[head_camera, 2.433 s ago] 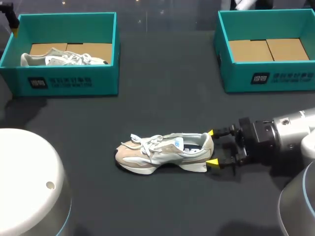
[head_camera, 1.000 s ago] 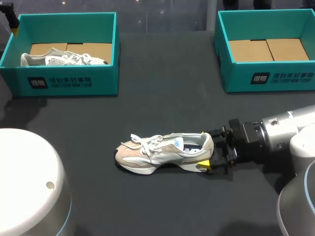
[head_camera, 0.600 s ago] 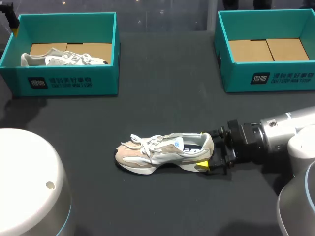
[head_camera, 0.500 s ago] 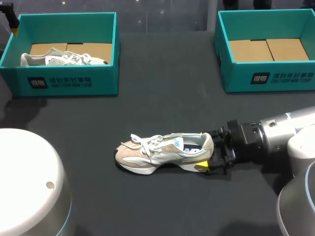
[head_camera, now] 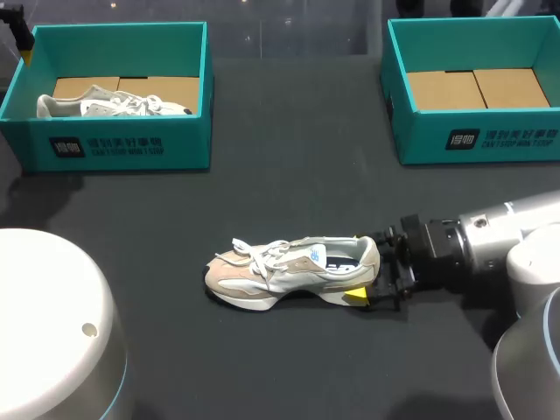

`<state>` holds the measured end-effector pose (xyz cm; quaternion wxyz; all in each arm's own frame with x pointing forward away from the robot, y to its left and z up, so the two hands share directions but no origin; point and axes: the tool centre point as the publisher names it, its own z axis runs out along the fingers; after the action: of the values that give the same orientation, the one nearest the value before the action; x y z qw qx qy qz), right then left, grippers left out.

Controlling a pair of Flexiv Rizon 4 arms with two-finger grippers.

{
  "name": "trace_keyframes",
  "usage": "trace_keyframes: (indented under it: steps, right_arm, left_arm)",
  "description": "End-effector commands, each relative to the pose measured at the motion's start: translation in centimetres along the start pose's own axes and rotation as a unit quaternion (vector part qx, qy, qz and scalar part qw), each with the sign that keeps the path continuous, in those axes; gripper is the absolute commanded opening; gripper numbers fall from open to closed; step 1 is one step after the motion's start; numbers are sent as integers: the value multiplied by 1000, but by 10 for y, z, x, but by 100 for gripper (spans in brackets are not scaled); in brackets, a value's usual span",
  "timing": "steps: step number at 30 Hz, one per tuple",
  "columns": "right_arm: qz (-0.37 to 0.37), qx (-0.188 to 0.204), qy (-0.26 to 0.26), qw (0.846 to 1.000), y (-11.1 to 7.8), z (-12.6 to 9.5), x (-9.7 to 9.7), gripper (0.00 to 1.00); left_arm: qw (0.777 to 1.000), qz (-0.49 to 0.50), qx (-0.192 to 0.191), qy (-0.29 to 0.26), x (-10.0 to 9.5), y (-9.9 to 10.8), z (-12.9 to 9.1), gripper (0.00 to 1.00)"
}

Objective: Take the shoe out of the shoebox, open the shoe tongue, remove and reinsert the insole, then place the shoe into the shoebox

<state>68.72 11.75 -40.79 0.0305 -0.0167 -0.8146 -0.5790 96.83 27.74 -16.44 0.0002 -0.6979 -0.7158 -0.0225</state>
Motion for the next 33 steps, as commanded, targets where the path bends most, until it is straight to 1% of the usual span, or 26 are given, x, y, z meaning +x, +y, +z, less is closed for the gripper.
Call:
trace_keyframes:
  steps: [1, 21, 22, 23, 24, 25, 26, 33]
  right_arm:
    - [-1, 1, -2, 1000, 0, 3, 1, 100]
    - [-3, 0, -2, 1000, 1, 7, 0, 100]
    - [-3, 0, -2, 1000, 1, 7, 0, 87]
    - [-3, 0, -3, 1000, 0, 7, 0, 48]
    - [-4, -1, -4, 1000, 0, 7, 0, 34]
    - [-4, -1, -4, 1000, 0, 6, -1, 8]
    - [-4, -2, -5, 1000, 0, 6, -1, 0]
    - [-4, 1, -5, 1000, 0, 6, -2, 0]
  left_arm:
    - [1000, 0, -1, 1, 0, -1, -1, 100]
    - [1000, 0, -1, 1, 0, -1, -1, 100]
    - [1000, 0, -1, 1, 0, -1, -1, 100]
    - [1000, 0, -1, 1, 0, -1, -1, 100]
    - [1000, 0, -1, 1, 0, -1, -1, 100]
    - [1000, 0, -1, 1, 0, -1, -1, 100]
    - [1000, 0, -1, 1, 0, -1, -1, 100]
    - [1000, 0, -1, 1, 0, -1, -1, 100]
